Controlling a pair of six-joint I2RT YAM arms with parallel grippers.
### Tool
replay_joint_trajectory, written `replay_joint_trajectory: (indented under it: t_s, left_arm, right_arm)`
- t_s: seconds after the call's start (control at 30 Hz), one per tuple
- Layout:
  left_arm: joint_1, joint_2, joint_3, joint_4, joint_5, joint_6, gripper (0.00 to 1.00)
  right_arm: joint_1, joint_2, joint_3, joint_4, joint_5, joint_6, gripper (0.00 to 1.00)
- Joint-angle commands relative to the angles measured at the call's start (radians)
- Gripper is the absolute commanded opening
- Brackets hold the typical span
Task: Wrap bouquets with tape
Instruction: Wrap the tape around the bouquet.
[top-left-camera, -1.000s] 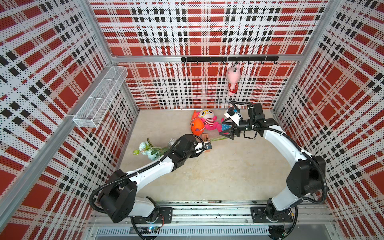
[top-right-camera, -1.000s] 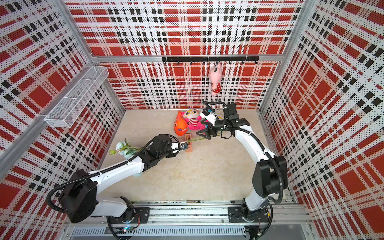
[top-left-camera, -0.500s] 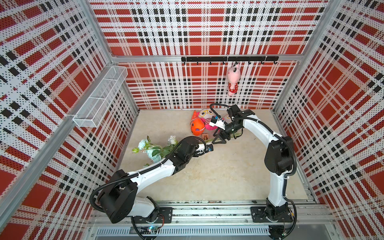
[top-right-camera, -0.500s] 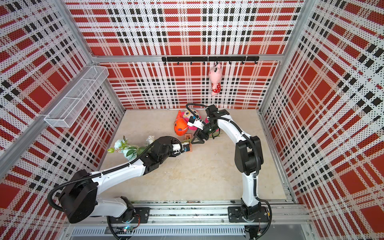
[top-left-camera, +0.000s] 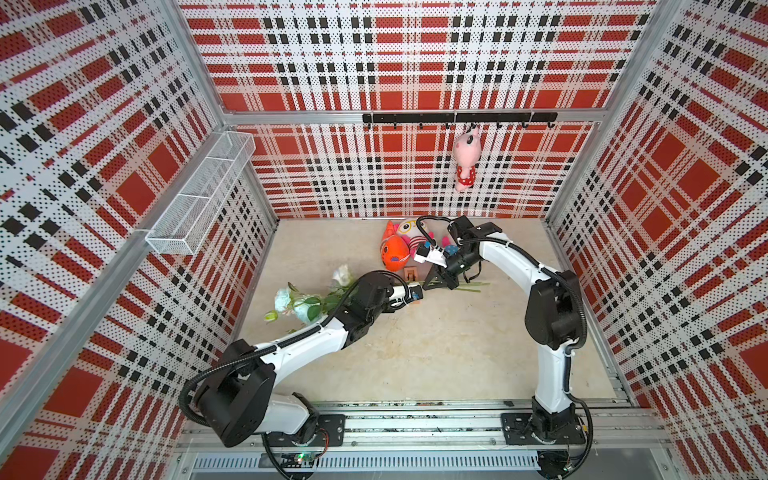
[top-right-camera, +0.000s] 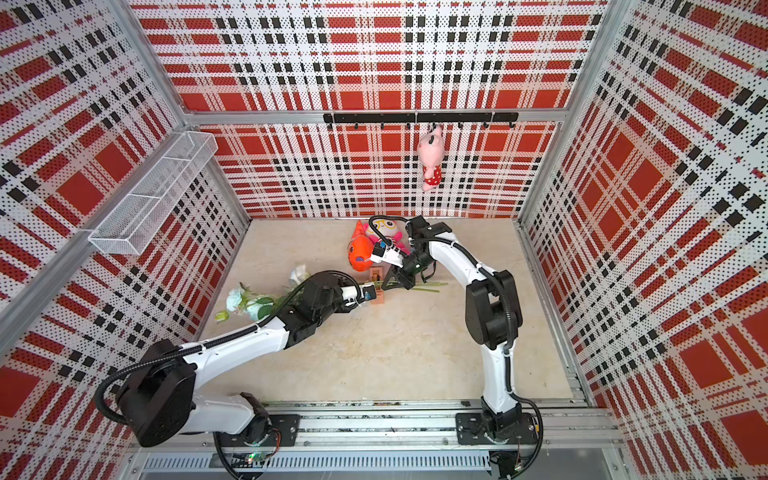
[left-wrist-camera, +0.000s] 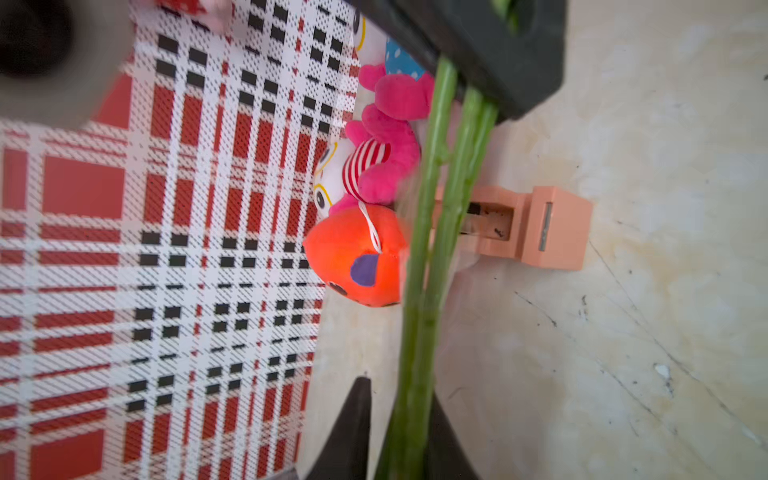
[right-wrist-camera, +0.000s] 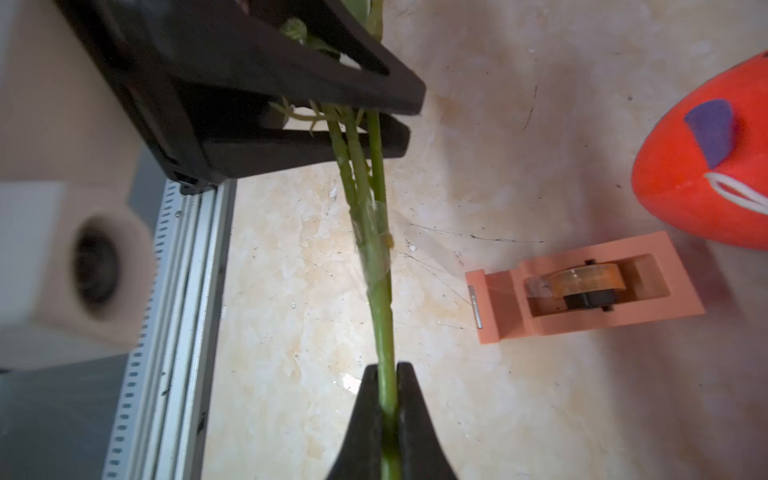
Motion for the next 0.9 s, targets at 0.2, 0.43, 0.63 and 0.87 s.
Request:
replay_joint_trajectory:
  t_s: [0.2,0.43,0.63,0.87]
  left_arm:
    - [0.152,-0.248,-0.052,0.187,0.389,-0.206,0.43]
    - [0.264,-0.283,-0.022,0.205,0.652,-0.316,0.52]
    - [0.294,-0.159,0.134,-0.064,0.750,-0.234,0.59]
    - [0.291,0.055,0.377,-0.405,0.833,-0.112,0.60]
  right_arm:
    - [0.011,-0.147,-0.199,0.376,0.092,-0.013,0.00]
    - [0.025,-0.283,-0.410,0.689,0.168,-0.015,0.00]
    - [0.038,-0.462,-0.714,1.148,0.241,-0.047,0.00]
    - [0.077,-0.557,-0.923,1.434,0.309,-0.206,0.00]
